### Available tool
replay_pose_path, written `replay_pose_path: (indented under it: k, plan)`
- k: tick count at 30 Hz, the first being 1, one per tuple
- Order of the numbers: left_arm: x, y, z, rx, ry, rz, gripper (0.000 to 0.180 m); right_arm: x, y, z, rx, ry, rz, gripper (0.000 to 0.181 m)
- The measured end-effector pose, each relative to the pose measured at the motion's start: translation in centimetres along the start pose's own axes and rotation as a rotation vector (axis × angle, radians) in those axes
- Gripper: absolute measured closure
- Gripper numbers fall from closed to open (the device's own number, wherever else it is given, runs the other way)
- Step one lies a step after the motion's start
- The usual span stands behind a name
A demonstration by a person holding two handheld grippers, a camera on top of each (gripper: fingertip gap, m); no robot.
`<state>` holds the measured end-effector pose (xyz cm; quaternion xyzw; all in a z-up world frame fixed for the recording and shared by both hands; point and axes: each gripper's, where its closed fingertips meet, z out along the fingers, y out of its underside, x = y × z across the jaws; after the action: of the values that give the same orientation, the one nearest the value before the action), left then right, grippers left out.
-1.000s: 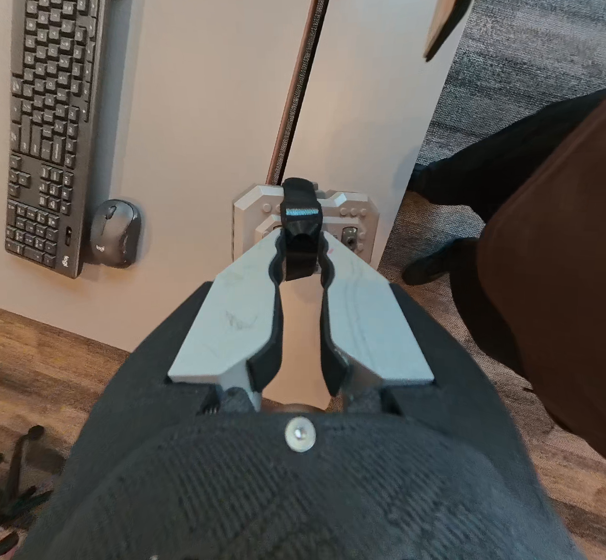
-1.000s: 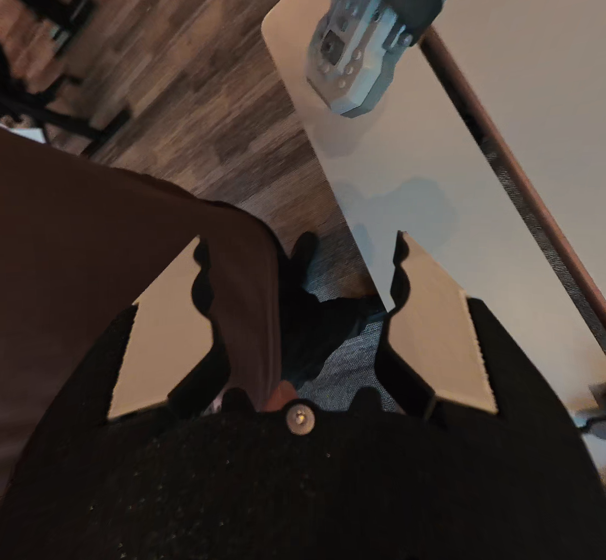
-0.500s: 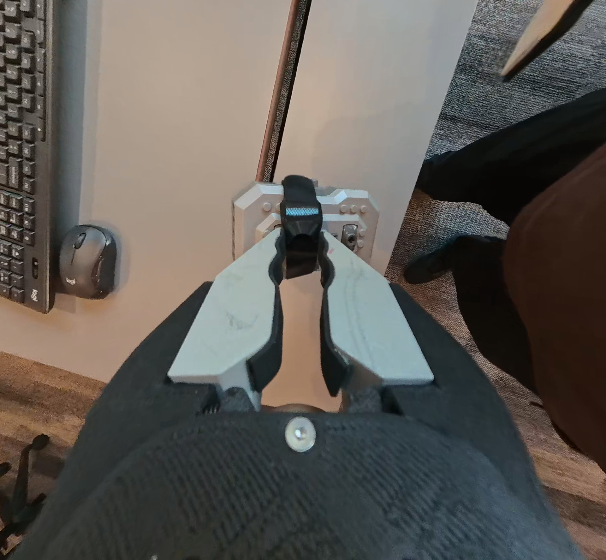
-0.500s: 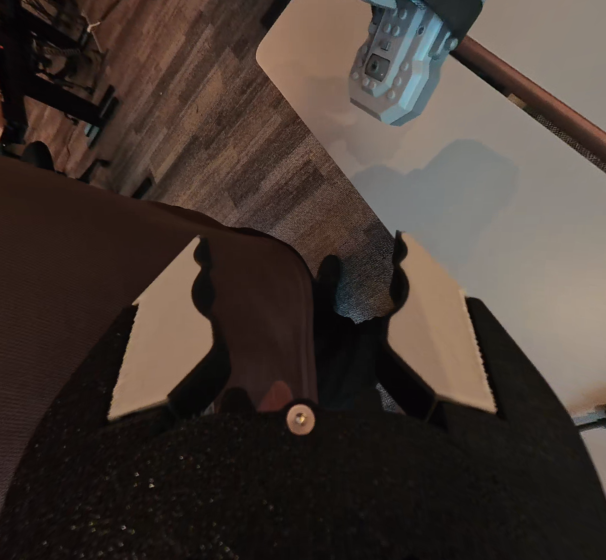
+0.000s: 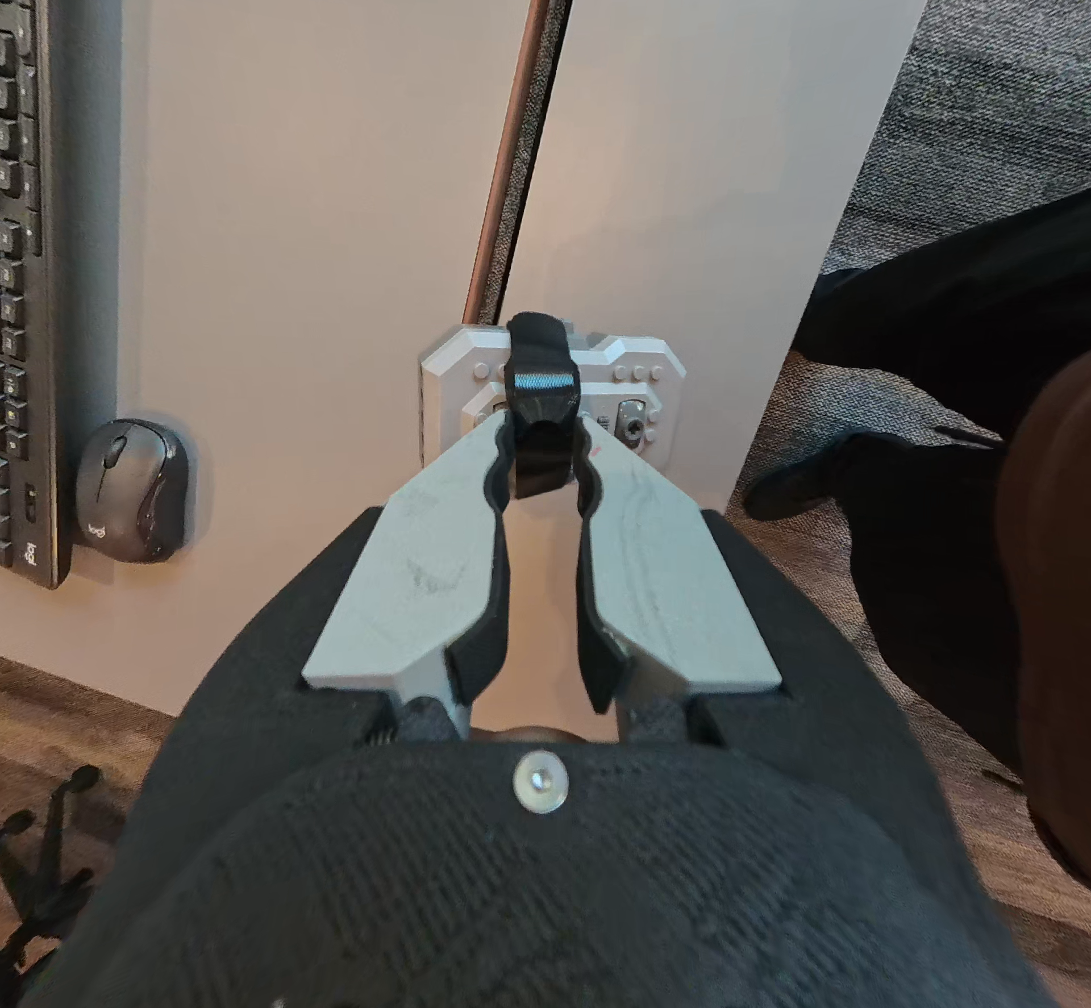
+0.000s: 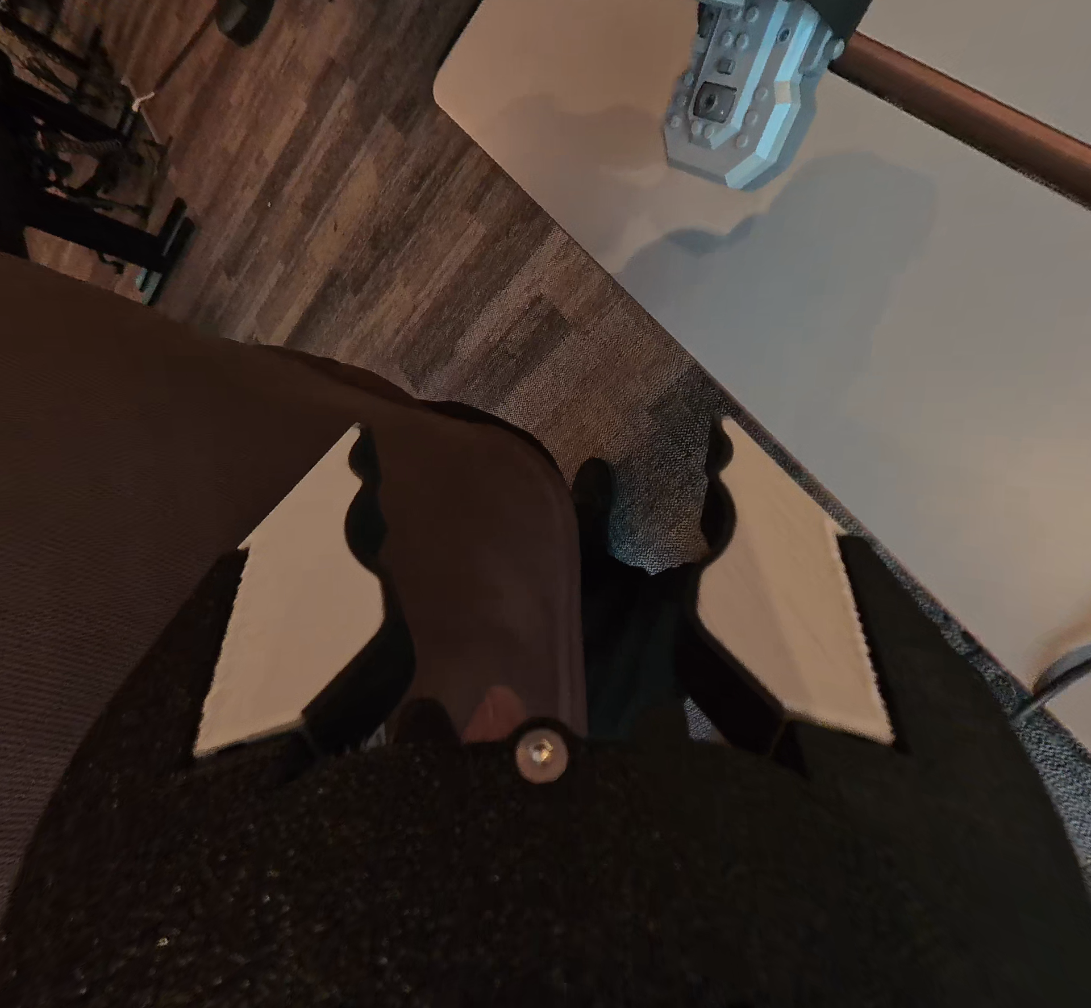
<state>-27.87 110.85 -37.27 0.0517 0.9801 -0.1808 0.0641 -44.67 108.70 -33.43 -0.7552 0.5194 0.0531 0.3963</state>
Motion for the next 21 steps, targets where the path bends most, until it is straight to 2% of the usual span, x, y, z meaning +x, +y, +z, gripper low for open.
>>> replay_pose_path:
  k: [10,21]
  plan:
    - [0.9,1.2,2.3,-0.030,0.021,0.027,0.163,0.7,2.3,-1.2,0.042,0.046,0.099,0.072]
    - [1.4,1.3,3.6,0.001,0.024,0.016,0.163,0.7,4.1,0.0,0.012,0.061,0.105,0.072]
